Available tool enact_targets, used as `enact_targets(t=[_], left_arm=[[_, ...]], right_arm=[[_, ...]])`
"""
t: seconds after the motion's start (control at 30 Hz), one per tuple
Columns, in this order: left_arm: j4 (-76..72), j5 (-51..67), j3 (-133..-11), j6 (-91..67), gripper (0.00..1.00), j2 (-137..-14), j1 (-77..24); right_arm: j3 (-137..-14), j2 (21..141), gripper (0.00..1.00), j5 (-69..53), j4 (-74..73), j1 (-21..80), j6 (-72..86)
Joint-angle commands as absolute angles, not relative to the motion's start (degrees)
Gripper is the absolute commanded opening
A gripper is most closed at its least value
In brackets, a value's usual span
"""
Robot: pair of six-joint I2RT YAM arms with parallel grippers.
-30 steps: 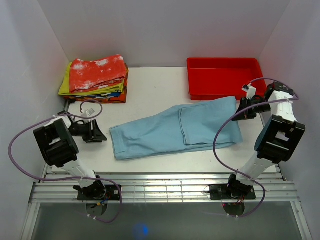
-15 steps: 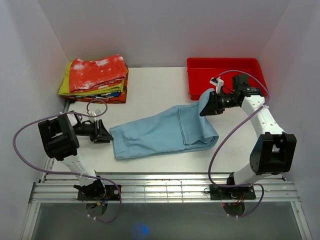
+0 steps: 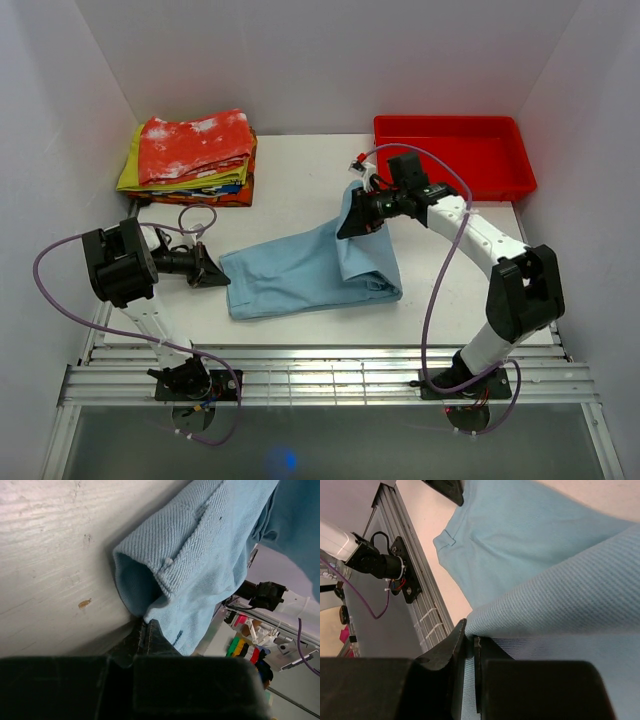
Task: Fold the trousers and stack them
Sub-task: Fold the trousers
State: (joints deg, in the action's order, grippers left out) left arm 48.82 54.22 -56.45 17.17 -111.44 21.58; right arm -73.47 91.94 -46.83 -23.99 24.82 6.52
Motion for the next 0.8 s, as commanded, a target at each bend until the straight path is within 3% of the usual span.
enact_targets(t=[0.0,0.37,0.77], left_arm=[[46.23,56.69,-57.13,16.7,0.0,-111.09,21.27],[44.21,57.83,-56.08,14.15,0.0,-111.01,21.01],[41.57,58.54,-54.23,11.6,0.0,-110.48,20.48]], right_arm=[[-77.42,94.3,0.08,-46.33,-15.65,30.48,11.6],[-80.59,104.67,0.08,-43.07,1.03,41.3,24.25],[-89.82,116.27,0.08,-37.09,1.59,48.51,30.67]])
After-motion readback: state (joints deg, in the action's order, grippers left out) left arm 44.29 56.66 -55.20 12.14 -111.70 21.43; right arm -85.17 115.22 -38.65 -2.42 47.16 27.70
